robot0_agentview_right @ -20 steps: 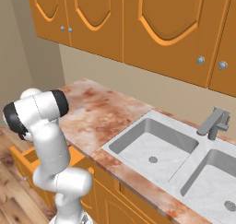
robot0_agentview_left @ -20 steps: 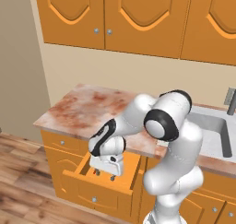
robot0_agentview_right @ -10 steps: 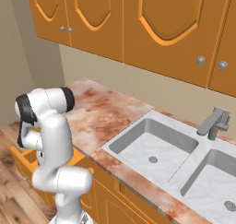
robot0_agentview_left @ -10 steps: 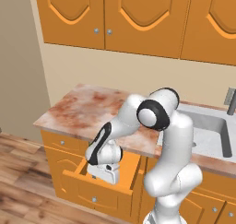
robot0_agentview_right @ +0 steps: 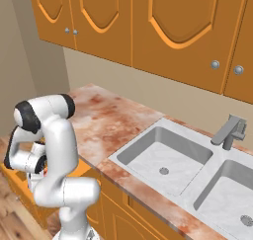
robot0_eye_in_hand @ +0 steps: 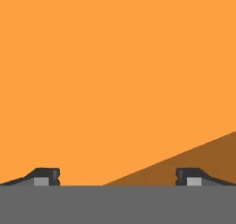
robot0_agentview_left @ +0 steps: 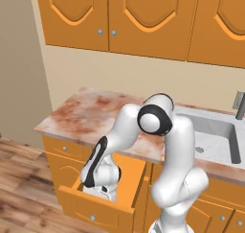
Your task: Take a straw from the drawer in front and place it inside the glass cup on the dining counter.
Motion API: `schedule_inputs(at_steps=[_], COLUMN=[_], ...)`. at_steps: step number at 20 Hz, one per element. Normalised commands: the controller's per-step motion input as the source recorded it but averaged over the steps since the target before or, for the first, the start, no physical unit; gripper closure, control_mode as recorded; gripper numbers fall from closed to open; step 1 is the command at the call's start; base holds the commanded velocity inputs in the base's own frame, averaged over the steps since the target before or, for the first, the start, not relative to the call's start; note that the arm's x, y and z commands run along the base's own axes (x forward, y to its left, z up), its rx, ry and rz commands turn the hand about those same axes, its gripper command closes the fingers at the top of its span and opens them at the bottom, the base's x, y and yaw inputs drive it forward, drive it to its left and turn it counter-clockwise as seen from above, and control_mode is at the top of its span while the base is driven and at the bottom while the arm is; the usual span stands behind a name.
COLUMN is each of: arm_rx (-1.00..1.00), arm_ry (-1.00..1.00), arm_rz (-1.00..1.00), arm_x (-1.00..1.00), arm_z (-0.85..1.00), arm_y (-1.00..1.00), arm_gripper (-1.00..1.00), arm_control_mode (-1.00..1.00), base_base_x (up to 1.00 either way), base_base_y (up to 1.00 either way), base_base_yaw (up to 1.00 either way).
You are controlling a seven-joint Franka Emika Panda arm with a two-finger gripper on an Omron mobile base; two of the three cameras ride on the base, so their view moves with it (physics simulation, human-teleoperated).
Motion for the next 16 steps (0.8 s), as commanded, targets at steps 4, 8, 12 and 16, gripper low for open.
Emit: schedule_inputs(at_steps=[4, 8, 12, 16], arm_rx=[0.0, 0.0, 0.0, -0.02], arm_ry=[0.0, 0.0, -0.05, -0.34], arm_rz=[-0.05, -0.06, -0.07, -0.12], arm_x=[-1.0, -1.0, -0.74, 0.12], arm_z=[0.0, 0.0, 0.16, 0.8], arm_y=[0.54, 0.59, 0.48, 0.01], arm_gripper=[-1.0, -1.0, -1.0, -1.0], arm_control_mode=[-1.0, -1.0, -1.0, -1.0], base_base_x=[0.0, 0.0, 0.0, 0.0], base_base_y=[0.0, 0.0, 0.0, 0.0], base_base_yaw=[0.0, 0.0, 0.0, 0.0])
